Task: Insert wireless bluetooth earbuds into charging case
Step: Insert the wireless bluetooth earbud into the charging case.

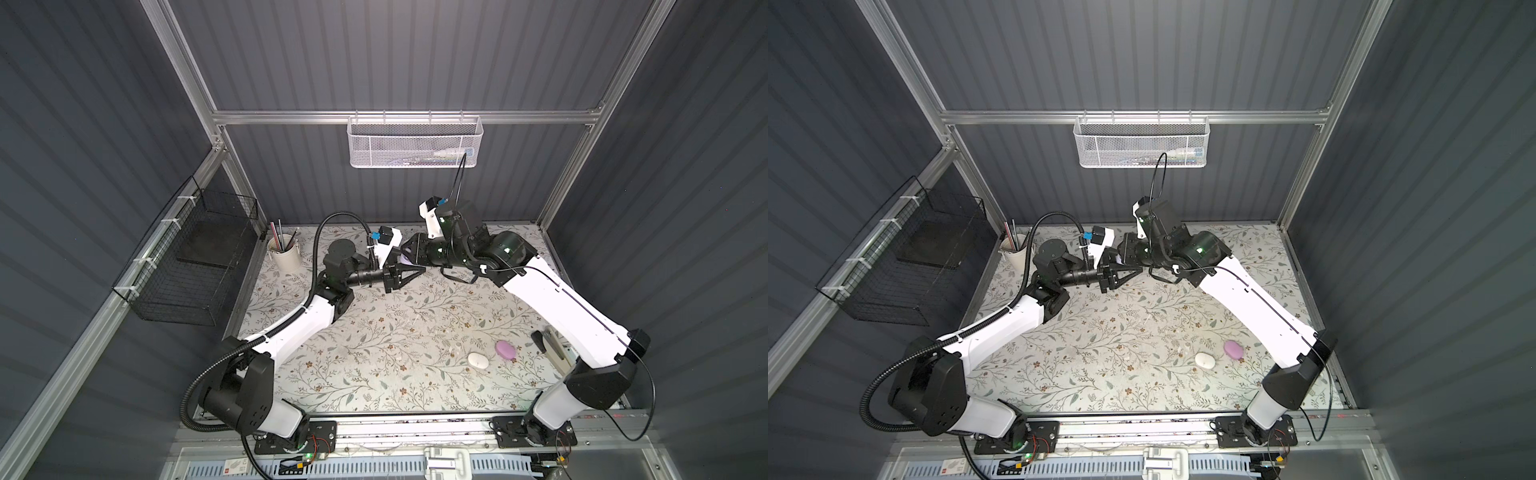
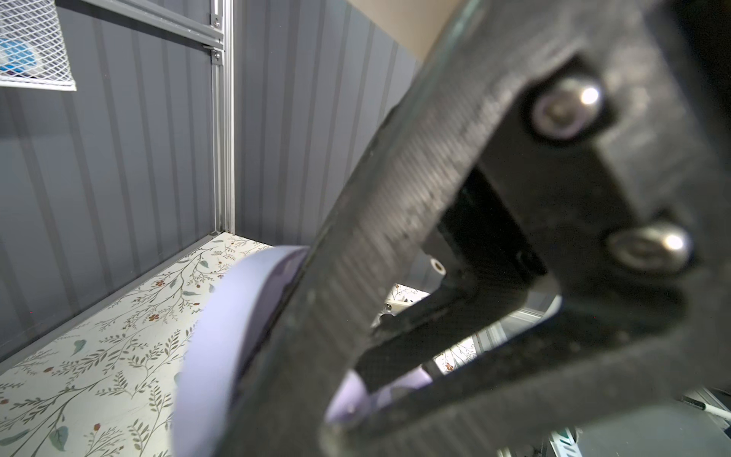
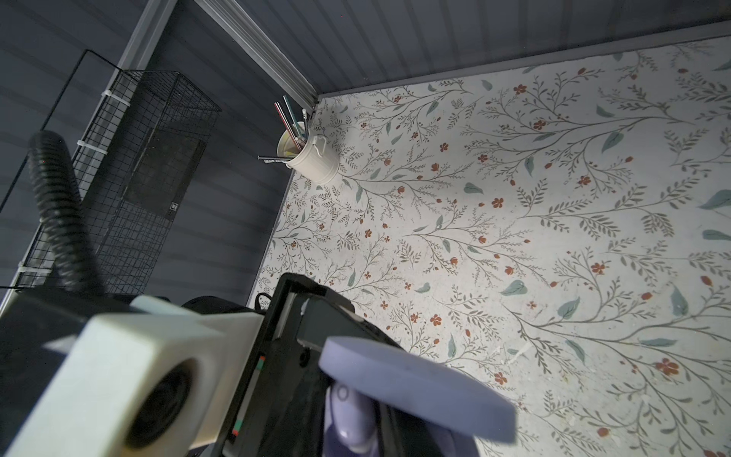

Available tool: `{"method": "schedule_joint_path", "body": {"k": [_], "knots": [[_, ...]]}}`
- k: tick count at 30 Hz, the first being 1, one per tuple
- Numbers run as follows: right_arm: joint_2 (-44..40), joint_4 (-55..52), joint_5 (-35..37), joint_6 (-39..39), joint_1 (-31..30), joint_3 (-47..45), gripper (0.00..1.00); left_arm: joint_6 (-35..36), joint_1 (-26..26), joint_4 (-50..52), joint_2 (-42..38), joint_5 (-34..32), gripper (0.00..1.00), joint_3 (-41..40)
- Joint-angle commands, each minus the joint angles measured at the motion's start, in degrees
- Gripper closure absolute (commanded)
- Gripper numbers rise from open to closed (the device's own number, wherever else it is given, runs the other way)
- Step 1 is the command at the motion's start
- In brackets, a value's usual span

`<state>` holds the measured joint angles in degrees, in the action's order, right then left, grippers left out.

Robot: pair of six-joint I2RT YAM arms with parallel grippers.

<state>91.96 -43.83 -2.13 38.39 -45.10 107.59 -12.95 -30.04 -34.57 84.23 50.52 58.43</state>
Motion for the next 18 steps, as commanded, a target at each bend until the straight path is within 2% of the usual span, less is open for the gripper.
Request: {"method": "schedule_joint_path", "body": {"k": [1,8,18], "knots": [[-1.7,-0.9,1.9,0.5,-0.1,-2.5,0.76,1.5,0.2,-5.2,-1.6,-1.8,0.94,0.2],[-4.5,2.7,3.7,1.7,-0.8,-6.1,0.77,0.2,0.2,-10.6,-0.4,-4.0,0.94,-0.7],[-4.6,3.7,1.7,2.8,-0.8,-5.8,0.73,0.4,0.2,-11.3,0.6,-3.9,0.94,-0.4]]}}
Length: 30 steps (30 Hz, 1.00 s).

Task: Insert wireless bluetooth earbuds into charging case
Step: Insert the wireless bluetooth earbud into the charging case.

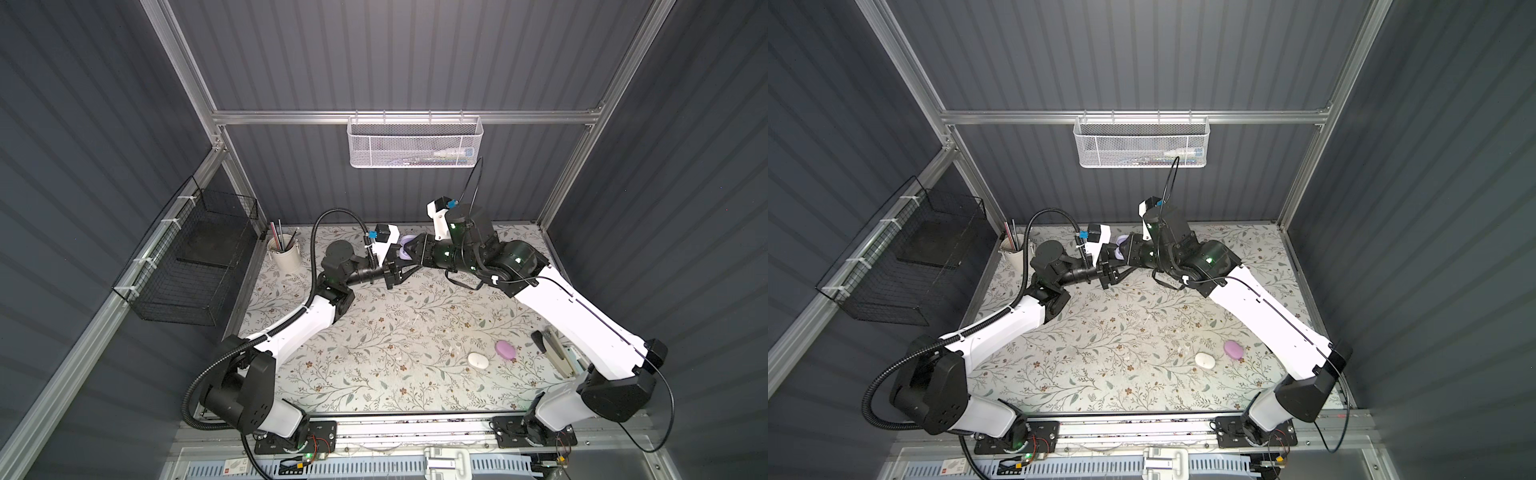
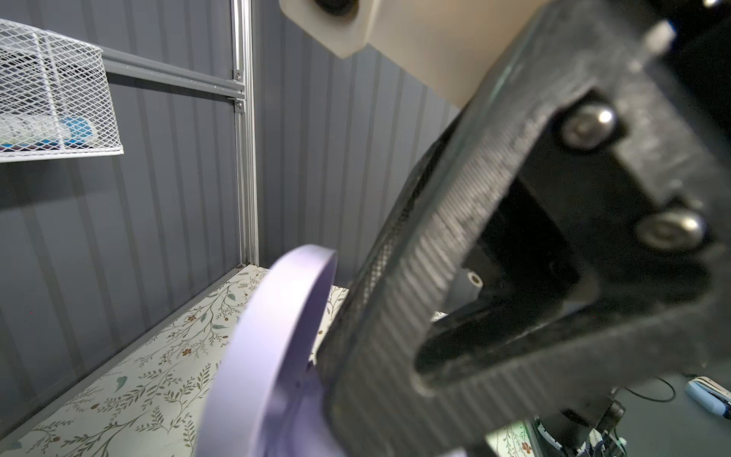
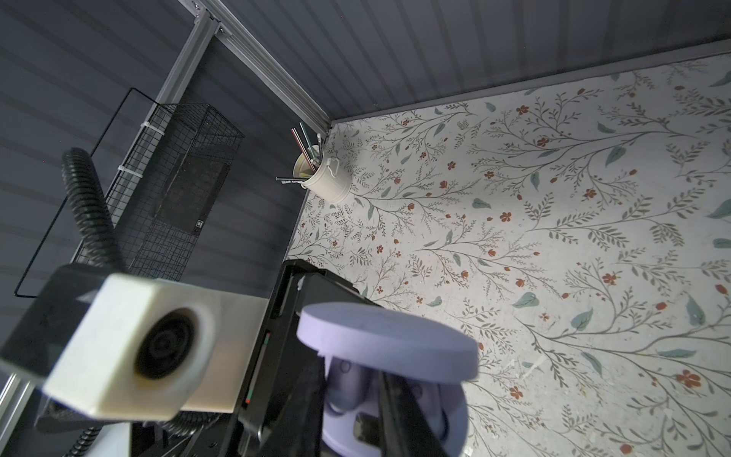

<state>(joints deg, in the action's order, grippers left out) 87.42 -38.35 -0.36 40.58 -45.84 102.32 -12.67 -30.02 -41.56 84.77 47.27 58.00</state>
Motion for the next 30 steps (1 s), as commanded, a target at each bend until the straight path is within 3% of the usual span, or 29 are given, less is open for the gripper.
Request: {"method": "schedule_joint_path", "body": {"k": [1,9,12,14,17,30], "knots": [[-0.1,-1.9,-0.1,0.6,0.0,-0.4,0.73,0.2,0.1,-4.3,0.0,-0.7,0.94,0.1],[-0.5,-4.0,0.4,0.4,0.0,0.6,0.78,1.5,0.1,-3.3,-0.5,-0.8,0.94,-0.3],[-0.6,-4.1,0.0,0.5,0.0,1.0,0.72,2.0,0.2,-2.9,-0.7,-0.8,0.94,-0.3],[-0.8,-4.6,0.3,0.9,0.0,1.6,0.60,2.1,0.2,-2.5,-0.9,-0.8,0.94,-0.4],[-1.2,-4.9,0.7,1.0,0.1,2.5,0.53,2.6,0.1,-1.9,-1.1,-0.9,0.94,-0.7],[0.7,-15.5,4.3,-2.5,3.6,14.2,0.51,4.4,0.1,1.7,-2.2,0.2,0.94,-1.5]]}}
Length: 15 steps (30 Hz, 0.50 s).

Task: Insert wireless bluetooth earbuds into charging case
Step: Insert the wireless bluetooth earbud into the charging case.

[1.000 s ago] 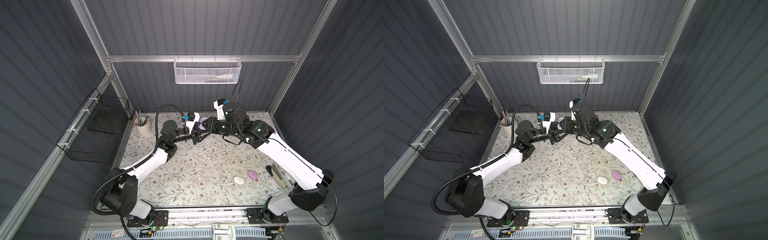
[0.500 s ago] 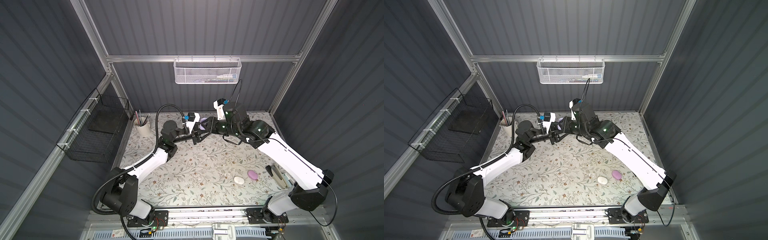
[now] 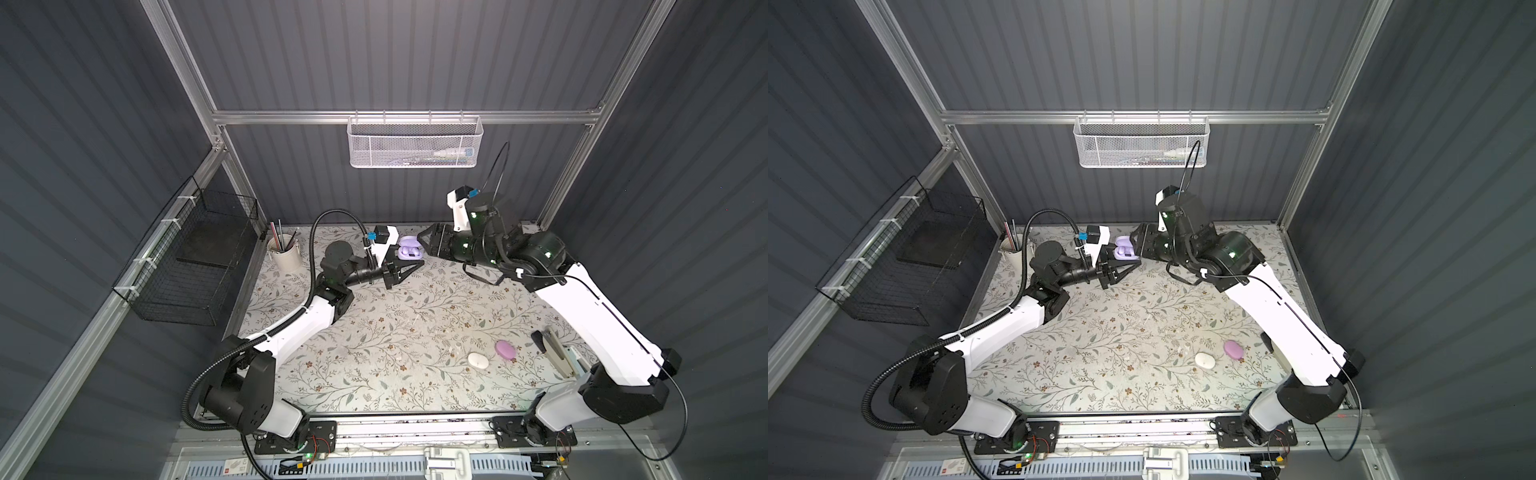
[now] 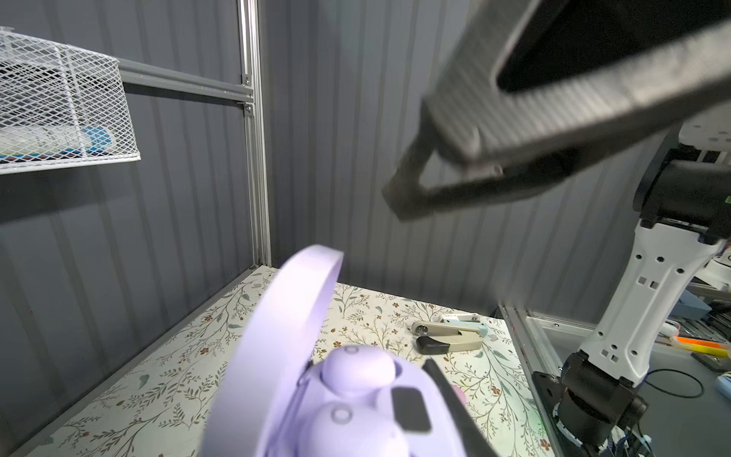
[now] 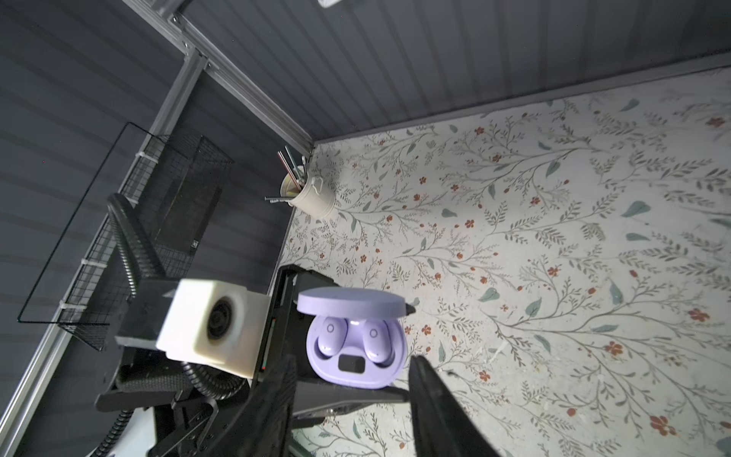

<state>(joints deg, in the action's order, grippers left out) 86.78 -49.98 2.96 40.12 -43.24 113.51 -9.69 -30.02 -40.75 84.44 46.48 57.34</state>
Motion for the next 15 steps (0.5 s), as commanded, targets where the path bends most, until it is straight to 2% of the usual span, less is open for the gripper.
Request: {"method": "schedule_joint_path", "body": {"k": [1,9,15], "knots": [[2.3,-4.3,0.4,-2.9,1.5,4.3,0.51,1.5,0.2,1.2,-2.1,1.0,0.94,-0.8],[13.1,-11.8,-6.7,-7.7,2.5,19.2,0.50,1.1,0.2,1.0,-2.2,1.2,0.94,-0.8],[11.1,-12.3,-9.7,-5.9,0.3,13.5,0.50,1.2,0.1,0.7,-2.0,0.6,0.94,-0.7]]}}
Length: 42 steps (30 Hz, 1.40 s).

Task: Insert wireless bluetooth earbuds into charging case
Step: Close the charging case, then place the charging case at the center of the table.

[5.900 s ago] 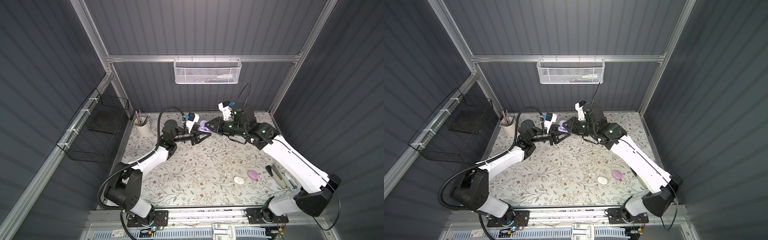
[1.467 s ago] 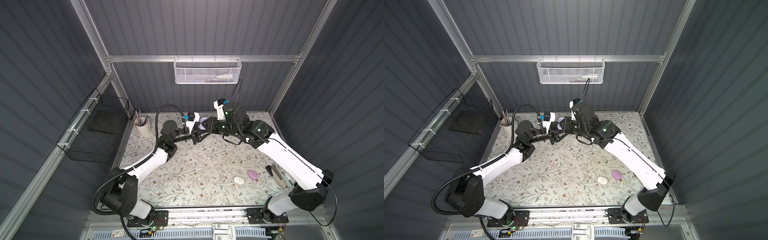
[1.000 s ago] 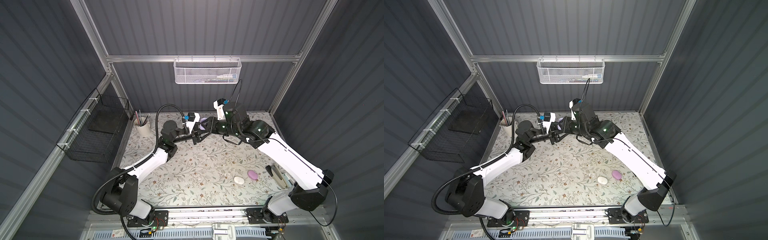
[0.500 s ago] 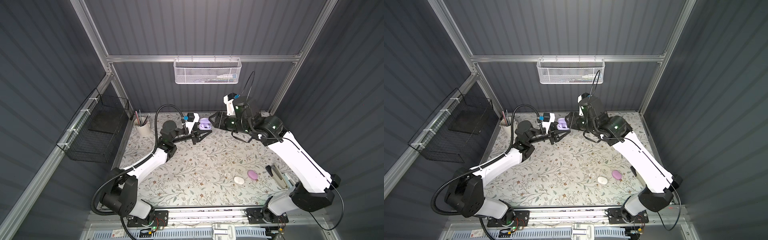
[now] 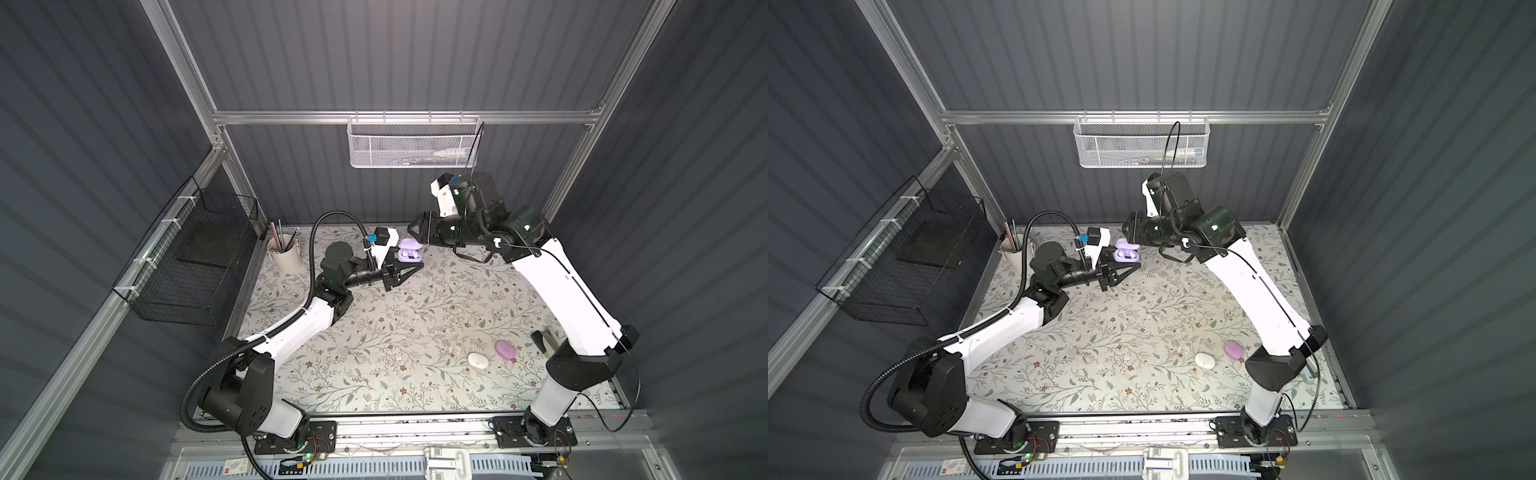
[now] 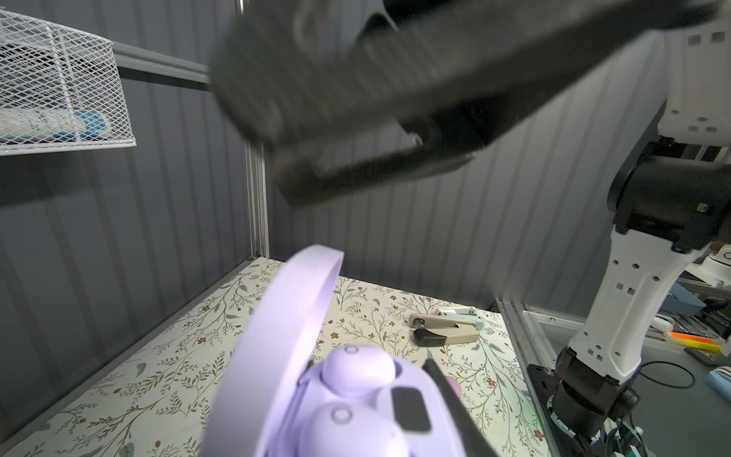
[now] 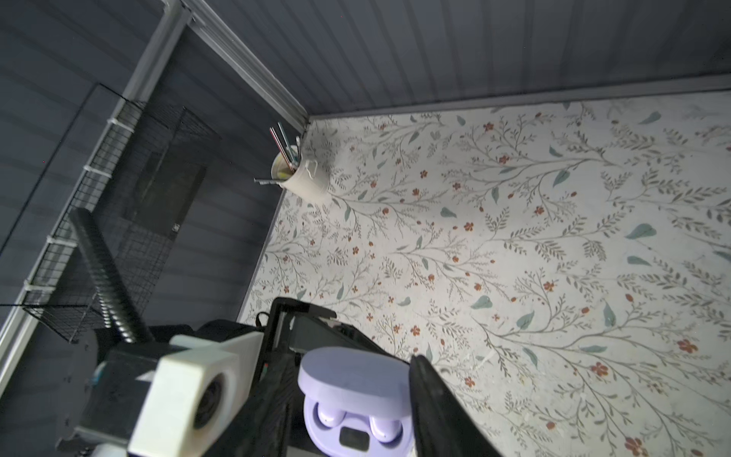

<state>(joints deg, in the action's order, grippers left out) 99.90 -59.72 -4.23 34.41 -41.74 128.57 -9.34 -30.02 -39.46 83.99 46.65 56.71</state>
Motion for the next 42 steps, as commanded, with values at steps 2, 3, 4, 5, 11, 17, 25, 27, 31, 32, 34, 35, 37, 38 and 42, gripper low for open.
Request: {"method": "schedule_joint_path", "body": {"k": [2,3,4,5,11,17,25,27,31,32,34,35,37,38,42], "knots": [[-3.3,-2.7,-2.6,0.6,-2.2,-4.4,0.51,0.9,0.1,-0.6,-1.5,0.5,0.94,0.1],[-4.0,-2.9,-2.6,1.3,-2.5,-5.7,0.51,0.9,0.2,-0.5,-1.3,0.5,0.94,0.2],[-4.9,-2.9,-1.9,1.8,-2.8,-7.0,0.51,1.0,0.2,-0.5,-1.3,0.5,0.94,0.3],[-5.6,-2.3,-1.6,2.1,-2.9,-8.5,0.51,1.0,0.1,-0.5,-1.3,0.5,0.94,0.4],[-5.3,-3.1,1.1,-0.5,-1.9,-5.2,0.47,0.7,0.1,-0.5,-1.0,1.1,0.94,0.5],[-4.5,-0.7,1.8,-0.7,-1.9,-4.8,0.46,0.9,0.1,0.3,-1.7,1.3,0.94,0.2],[-0.5,-4.4,-3.3,0.5,-3.1,-3.4,0.50,1.2,0.1,0.3,-2.2,1.0,0.94,0.3],[-1.2,-3.7,-3.0,1.3,-3.2,-5.2,0.49,1.3,0.1,0.3,-2.2,0.9,0.94,0.5],[-1.3,-4.7,0.9,0.5,-3.1,-3.6,0.36,1.2,0.2,0.3,-2.2,1.0,0.94,0.3],[-0.8,-5.3,1.4,0.2,-3.1,-2.8,0.32,1.1,0.1,0.3,-2.2,1.1,0.94,0.3],[0.6,-7.0,1.7,-0.3,-3.0,-0.6,0.24,1.1,0.2,0.5,-2.3,1.2,0.94,0.3],[1.2,-7.5,1.4,-0.3,-3.0,0.1,0.22,1.1,0.1,0.5,-2.3,1.2,0.94,0.3],[2.1,-7.3,0.2,-0.1,-3.1,0.2,0.21,1.1,0.1,0.6,-2.3,1.2,0.94,0.3],[2.5,-7.1,-0.4,0.1,-3.1,0.1,0.21,1.2,0.2,0.8,-2.4,1.3,0.94,0.3],[3.3,-5.7,-1.7,0.7,-3.1,-0.1,0.23,0.8,0.1,0.7,-2.5,1.3,0.94,0.1]]}}
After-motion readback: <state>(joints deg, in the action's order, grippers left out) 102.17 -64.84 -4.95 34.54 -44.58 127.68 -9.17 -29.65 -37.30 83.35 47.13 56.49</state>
